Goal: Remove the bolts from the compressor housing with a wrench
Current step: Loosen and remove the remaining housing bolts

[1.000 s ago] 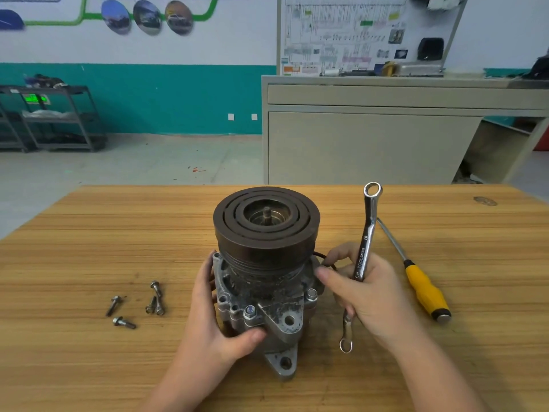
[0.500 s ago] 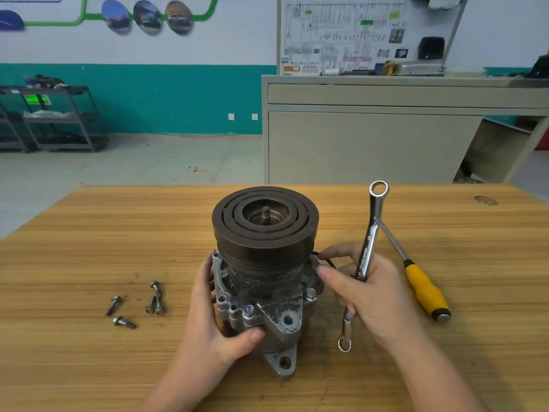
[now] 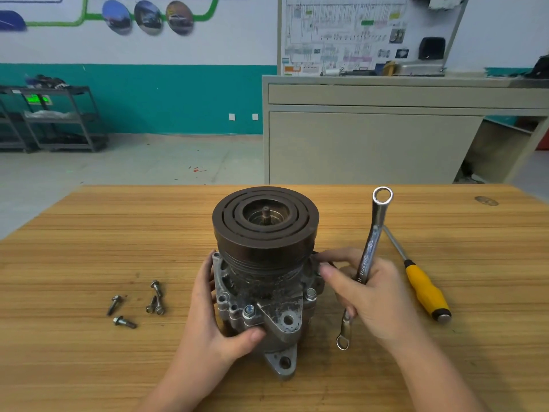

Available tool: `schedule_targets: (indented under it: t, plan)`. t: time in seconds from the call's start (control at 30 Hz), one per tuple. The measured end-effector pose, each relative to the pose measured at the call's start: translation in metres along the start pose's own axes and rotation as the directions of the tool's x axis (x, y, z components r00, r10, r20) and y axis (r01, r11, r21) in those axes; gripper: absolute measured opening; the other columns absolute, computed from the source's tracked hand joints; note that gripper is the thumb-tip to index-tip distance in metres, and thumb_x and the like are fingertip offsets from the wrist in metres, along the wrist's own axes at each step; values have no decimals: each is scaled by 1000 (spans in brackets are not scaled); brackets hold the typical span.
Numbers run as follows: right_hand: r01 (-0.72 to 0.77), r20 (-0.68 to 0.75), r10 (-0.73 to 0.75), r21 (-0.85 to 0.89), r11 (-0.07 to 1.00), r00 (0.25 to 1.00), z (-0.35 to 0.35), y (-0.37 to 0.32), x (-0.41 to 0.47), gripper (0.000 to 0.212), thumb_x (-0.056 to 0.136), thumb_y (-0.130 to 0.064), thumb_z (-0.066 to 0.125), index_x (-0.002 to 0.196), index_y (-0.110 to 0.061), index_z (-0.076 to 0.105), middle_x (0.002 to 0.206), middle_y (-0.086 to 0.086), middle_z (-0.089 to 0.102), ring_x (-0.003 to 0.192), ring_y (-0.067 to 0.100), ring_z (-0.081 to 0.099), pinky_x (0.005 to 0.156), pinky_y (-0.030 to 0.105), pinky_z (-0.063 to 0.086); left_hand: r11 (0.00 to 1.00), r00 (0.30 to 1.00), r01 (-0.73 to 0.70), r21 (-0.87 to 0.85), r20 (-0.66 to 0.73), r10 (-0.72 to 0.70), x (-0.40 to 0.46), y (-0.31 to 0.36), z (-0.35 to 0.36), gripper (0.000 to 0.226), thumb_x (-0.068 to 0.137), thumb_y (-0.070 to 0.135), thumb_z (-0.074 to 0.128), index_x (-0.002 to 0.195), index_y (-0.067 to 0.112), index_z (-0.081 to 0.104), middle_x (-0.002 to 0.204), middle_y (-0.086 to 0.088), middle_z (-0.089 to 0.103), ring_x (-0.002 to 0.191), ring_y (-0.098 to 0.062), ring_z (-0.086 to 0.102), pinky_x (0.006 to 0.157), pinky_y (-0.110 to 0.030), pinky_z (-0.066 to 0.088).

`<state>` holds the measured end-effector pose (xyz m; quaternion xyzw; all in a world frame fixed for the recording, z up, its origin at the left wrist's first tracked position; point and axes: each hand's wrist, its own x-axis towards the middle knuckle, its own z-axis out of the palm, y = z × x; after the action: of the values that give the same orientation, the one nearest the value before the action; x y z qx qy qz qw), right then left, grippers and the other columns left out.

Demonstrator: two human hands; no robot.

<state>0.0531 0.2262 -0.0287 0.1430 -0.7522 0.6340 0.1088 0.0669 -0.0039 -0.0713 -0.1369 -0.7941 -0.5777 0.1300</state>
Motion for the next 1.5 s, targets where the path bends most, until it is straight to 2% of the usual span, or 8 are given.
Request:
schedule_targets:
  t: [0.37, 0.5, 0.63, 0.77, 0.9, 1.03, 1.17, 1.5]
  plan:
    - [-6, -13, 6, 2, 1000, 1000, 0, -2, 1, 21, 67, -44, 75, 85, -34, 68, 40, -5, 45, 35, 7, 43, 41, 17, 37, 1000, 1000, 3, 0, -4, -3, 0, -1, 1, 114, 44, 86, 67, 138, 52, 11, 144, 24, 32, 129, 14, 33, 93, 3, 29]
    - [8, -3, -8, 3, 1000, 1000, -1, 1, 0, 11, 80, -29, 72, 90, -35, 70, 39, -4, 45, 35, 6, 42, 42, 17, 37, 1000, 1000, 4, 1, -4, -4, 1, 0, 1, 111, 43, 87, 66, 135, 58, 10, 142, 30, 30, 127, 17, 32, 91, 4, 28]
    - [15, -22, -15, 1, 1000, 1000, 3, -4, -1, 20, 71, -46, 75, 87, -37, 67, 39, -4, 46, 35, 5, 43, 41, 15, 37, 1000, 1000, 2, -5, 3, -2, 1, -1, 1, 115, 44, 86, 67, 138, 53, 10, 144, 26, 31, 129, 14, 33, 93, 3, 28]
    - [20, -8, -20, -7, 1000, 1000, 0, 0, 0, 20, 86, -13, 67, 86, -33, 70, 39, -3, 45, 34, 5, 42, 40, 16, 37, 1000, 1000, 0, -15, 2, 0, 0, -1, 1, 113, 45, 85, 67, 138, 53, 11, 141, 32, 34, 129, 13, 34, 93, 3, 29]
    - [24, -6, -24, 23, 999, 1000, 2, -2, -1, 12, 75, -38, 73, 84, -33, 67, 39, -5, 45, 35, 5, 41, 41, 16, 37, 1000, 1000, -3, 2, 4, 3, 0, -2, 0, 115, 46, 85, 67, 140, 52, 11, 140, 33, 33, 129, 11, 34, 94, 2, 29]
    - [17, 4, -17, 17, 1000, 1000, 0, 0, 0, 10, 83, -24, 69, 86, -33, 69, 39, -4, 44, 35, 8, 41, 41, 20, 37, 1000, 1000, 4, 15, 1, -4, 0, -3, 0, 117, 45, 87, 66, 141, 50, 10, 144, 27, 32, 131, 10, 33, 95, 2, 28]
    - [9, -13, -9, 20, 1000, 1000, 1, -1, 0, 15, 76, -40, 76, 86, -34, 68, 40, -6, 46, 35, 7, 42, 41, 17, 37, 1000, 1000, -4, 0, 7, 4, 0, -2, 0, 115, 46, 86, 67, 140, 51, 12, 142, 30, 33, 131, 9, 33, 97, 1, 29]
    - [19, -1, -19, -6, 1000, 1000, 1, 0, 1, 12, 78, -31, 74, 87, -36, 68, 40, -5, 46, 35, 5, 42, 41, 16, 37, 1000, 1000, 15, 0, 5, -15, 1, -2, 0, 115, 43, 87, 66, 138, 55, 10, 142, 29, 32, 129, 13, 33, 94, 3, 29]
